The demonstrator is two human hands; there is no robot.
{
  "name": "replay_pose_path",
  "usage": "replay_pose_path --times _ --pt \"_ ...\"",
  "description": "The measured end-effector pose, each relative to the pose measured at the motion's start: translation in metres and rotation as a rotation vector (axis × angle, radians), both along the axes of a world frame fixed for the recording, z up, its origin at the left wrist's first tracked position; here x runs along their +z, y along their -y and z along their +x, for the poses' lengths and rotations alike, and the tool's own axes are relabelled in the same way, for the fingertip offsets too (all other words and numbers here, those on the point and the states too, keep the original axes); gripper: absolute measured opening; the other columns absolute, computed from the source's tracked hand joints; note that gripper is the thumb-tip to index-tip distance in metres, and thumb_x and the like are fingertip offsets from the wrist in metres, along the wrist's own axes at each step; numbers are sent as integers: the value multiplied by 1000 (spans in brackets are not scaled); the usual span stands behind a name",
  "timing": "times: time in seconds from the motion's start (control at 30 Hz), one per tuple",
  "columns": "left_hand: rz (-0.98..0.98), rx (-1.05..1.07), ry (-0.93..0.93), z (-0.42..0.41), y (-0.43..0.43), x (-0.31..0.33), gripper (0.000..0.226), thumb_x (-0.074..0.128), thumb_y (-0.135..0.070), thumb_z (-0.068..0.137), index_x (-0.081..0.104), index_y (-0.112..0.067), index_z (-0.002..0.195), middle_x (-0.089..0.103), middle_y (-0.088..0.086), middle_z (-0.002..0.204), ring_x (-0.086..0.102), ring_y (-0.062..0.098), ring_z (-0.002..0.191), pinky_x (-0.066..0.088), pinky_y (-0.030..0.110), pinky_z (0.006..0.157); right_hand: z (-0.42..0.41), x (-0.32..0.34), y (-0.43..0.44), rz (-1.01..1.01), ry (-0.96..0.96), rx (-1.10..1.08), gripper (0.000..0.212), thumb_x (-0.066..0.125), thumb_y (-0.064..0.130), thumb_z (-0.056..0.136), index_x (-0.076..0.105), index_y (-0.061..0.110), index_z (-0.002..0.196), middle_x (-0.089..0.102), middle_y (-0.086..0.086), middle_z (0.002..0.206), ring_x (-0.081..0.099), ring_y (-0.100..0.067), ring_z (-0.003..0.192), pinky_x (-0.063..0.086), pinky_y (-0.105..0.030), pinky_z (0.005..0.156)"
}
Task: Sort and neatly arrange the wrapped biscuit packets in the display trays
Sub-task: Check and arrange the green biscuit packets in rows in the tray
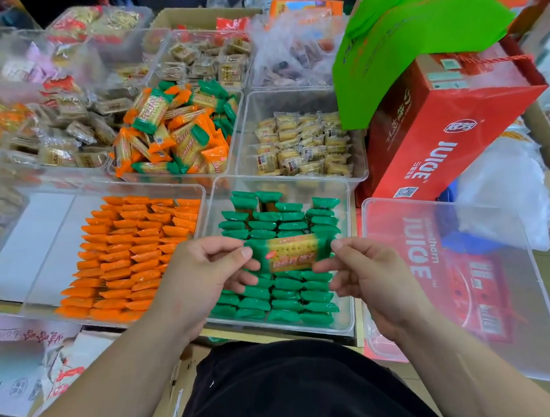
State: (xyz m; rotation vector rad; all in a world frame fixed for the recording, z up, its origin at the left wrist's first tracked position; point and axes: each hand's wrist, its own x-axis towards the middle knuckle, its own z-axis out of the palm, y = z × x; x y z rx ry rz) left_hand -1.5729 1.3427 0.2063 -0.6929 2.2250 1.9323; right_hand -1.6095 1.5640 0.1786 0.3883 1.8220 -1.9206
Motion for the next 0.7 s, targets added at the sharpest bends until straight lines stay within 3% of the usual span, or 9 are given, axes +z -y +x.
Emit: replay_pose_path --times 0.13,0.27,0.4,0.53,0.6,0.7 --pt "26 35 -24 -10 4 -12 19 57 -9 99 75 -12 98 77 7 92 76 22 84 59 36 75 -13 0 9 -86 55 3 34 54 41 100 71 13 108 77 -6 99 74 -24 83 56 -36 65" --pt "-97 6 10 -26 9 -37 4 74 -15 88 78 -17 89 77 -1 85 74 17 80 60 34 75 -30 -14 21 -53 20 -39 13 68 17 94 69 9 104 76 -9 100 74 -24 88 57 -30 64" --pt "-103 -34 109 -49 18 -68 19 75 -3 85 72 -19 95 76 0 85 73 19 84 62 38 76 -51 -39 36 -98 7 -83 29 68 1 92 61 14 117 72 -14 111 72 -27 95 57 -30 70" --pt "-260 -135 89 -88 36 -95 27 71 -11 91 66 -27 113 70 -10 108 65 6 94 55 34 89 -85 -61 42 264 -244 -48 31 70 11 92 67 28 119 73 5 107 70 -15 97 58 -36 85" --pt "-371 -161 63 -113 43 -103 33 65 -13 95 64 -25 126 68 -8 107 64 8 89 54 29 78 -101 -62 46 436 -410 5 28 69 14 93 67 32 115 72 13 100 67 -3 91 56 -29 84" --pt "-562 -249 4 -146 46 -112 37 63 -19 97 63 -30 131 67 -7 85 62 11 69 52 30 61 -119 -63 51 590 -572 44 34 66 13 95 65 21 128 67 15 109 65 0 91 54 -22 83"
